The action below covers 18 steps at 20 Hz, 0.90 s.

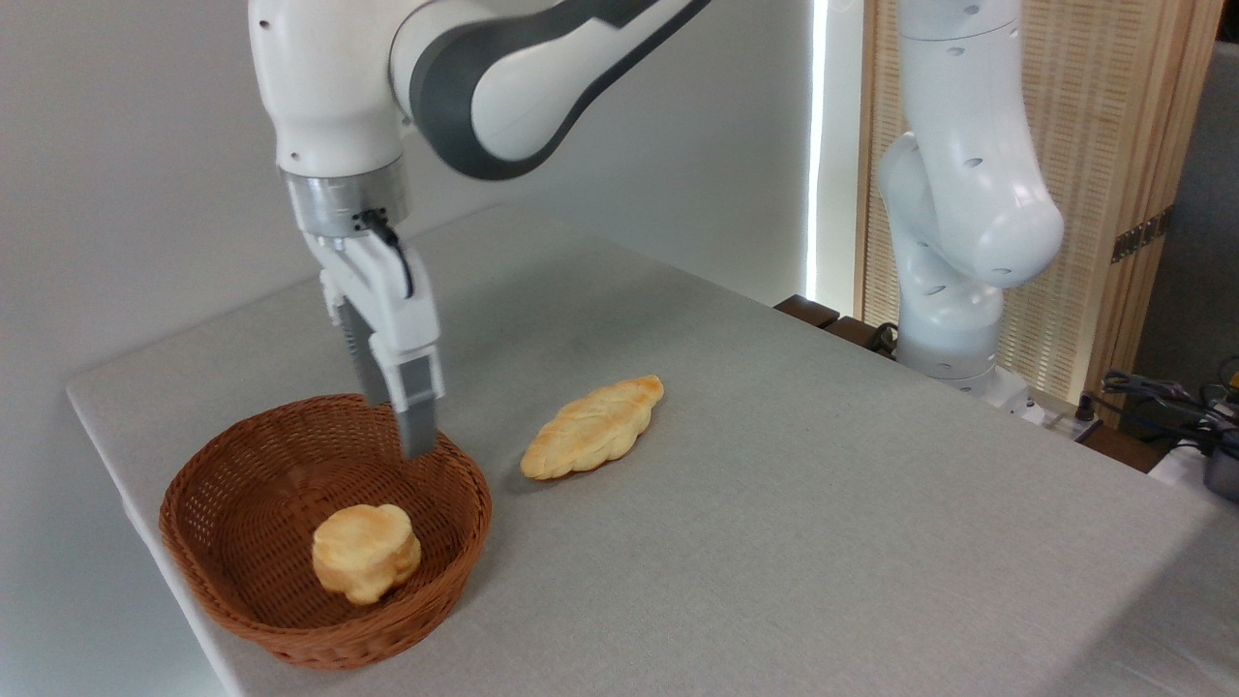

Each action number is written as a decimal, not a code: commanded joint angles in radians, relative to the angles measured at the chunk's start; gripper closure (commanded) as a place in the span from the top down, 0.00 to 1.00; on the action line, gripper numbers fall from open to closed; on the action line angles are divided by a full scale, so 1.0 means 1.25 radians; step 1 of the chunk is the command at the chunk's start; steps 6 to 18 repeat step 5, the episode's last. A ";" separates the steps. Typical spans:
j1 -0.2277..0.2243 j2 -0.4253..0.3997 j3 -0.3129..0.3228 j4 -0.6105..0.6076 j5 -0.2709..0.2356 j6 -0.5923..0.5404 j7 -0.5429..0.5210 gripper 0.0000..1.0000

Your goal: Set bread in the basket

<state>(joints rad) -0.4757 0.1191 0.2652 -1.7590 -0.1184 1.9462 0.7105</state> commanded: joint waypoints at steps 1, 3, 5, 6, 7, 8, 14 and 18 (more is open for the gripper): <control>-0.005 -0.029 0.033 0.001 0.032 -0.087 -0.041 1.00; -0.006 -0.029 0.033 0.002 0.048 -0.098 -0.054 1.00; -0.006 -0.034 0.033 0.002 0.068 -0.105 -0.059 1.00; -0.006 -0.034 0.033 0.002 0.068 -0.105 -0.059 1.00; -0.006 -0.034 0.033 0.002 0.068 -0.105 -0.059 1.00; -0.006 -0.034 0.033 0.002 0.068 -0.105 -0.059 1.00; -0.006 -0.034 0.033 0.002 0.068 -0.105 -0.059 1.00; -0.006 -0.034 0.033 0.002 0.068 -0.105 -0.059 1.00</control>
